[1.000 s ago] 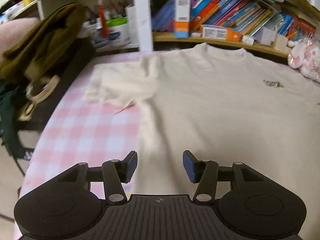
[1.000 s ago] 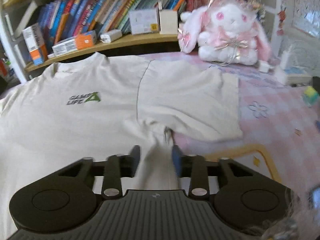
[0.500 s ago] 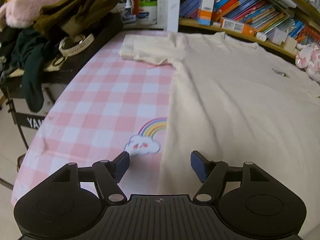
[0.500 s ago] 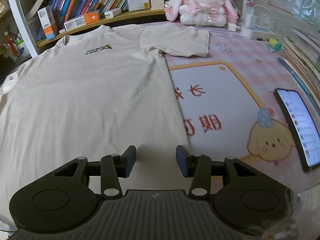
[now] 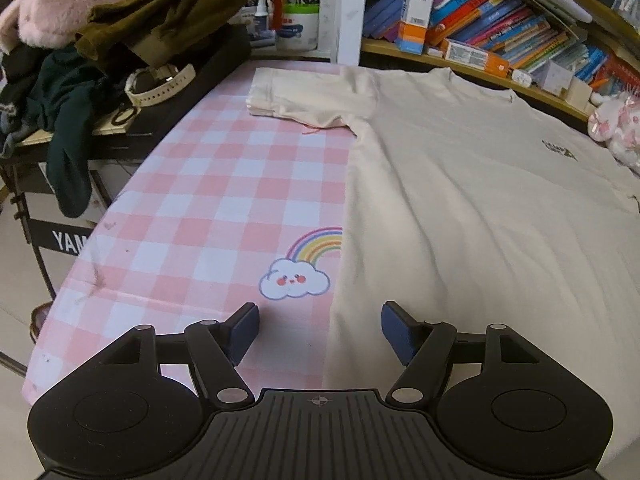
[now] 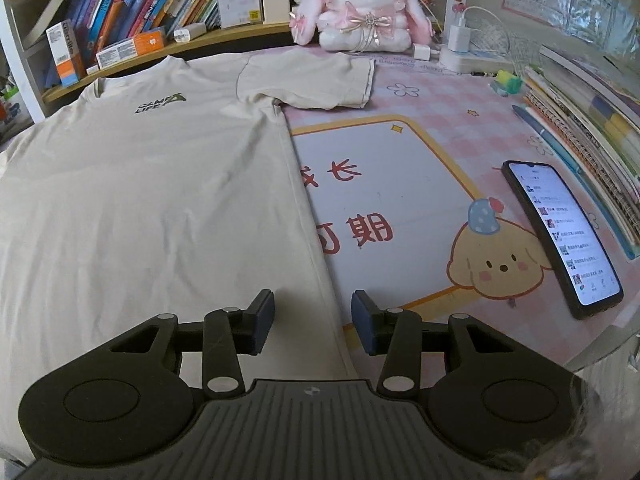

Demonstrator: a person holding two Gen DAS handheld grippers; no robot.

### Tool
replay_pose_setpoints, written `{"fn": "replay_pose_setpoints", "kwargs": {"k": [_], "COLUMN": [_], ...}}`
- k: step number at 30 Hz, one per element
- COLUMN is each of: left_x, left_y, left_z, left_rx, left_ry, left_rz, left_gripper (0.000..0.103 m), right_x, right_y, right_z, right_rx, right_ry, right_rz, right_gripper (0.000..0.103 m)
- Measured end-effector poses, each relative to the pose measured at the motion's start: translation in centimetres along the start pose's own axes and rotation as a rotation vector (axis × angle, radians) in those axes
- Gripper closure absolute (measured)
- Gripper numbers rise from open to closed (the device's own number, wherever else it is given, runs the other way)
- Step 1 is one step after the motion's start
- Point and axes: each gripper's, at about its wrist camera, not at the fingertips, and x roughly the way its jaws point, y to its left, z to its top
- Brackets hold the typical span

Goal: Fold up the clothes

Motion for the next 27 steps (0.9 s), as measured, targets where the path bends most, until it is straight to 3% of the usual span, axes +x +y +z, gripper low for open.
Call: {"fn": "replay_pose_setpoints", "kwargs": {"k": [5,11,12,14,16,17,27], "left_x": [-0.2,0.3,0.3,0.1,-0.2,-0.2,-0.7], "left_y": [-0.2,-1.4,-1.6,-1.7,-1.5,-1.3,-1.1], "left_z": [0.3,-0.1,-0.2,-0.4,-0.5,-0.5,-1.0], "left_rx": [0.003,0.067,0.074,0.082,0.07,0.064,0.055], "left_ry": [-0.012,0.013,0.009,0.001,-0.006,-0.005,-0.006], "left_rz": [-0.026,-0.036,-0.03,-0.022,-0.035,-0.049,-0.048], "left_gripper": [0.034,0.042,0.047,0.067,0.1,0.1,0.101], "right_x": [0.0,0.1,0.1,0.1,0.1,0.1,0.4], "right_y": [-0.2,-0.7,-0.7,-0.7,-0.6,-0.7,-0.4], "right_z": [0.1,0.4,0.4,0.5,0.5,0.5,0.6], "right_rx": [0.002,0.013,0.013,0.009,0.005,0.003,-0.047], "right_ry": [0.0,0.007,0.008,0.008,0.01,0.012,0.002], "right_rz": [0.006,0.006,0.006,0.004,0.005,0.016,0.015], "right_gripper": [0.082,0.091,0.091,0.091,0.094,0.098,0.1]}}
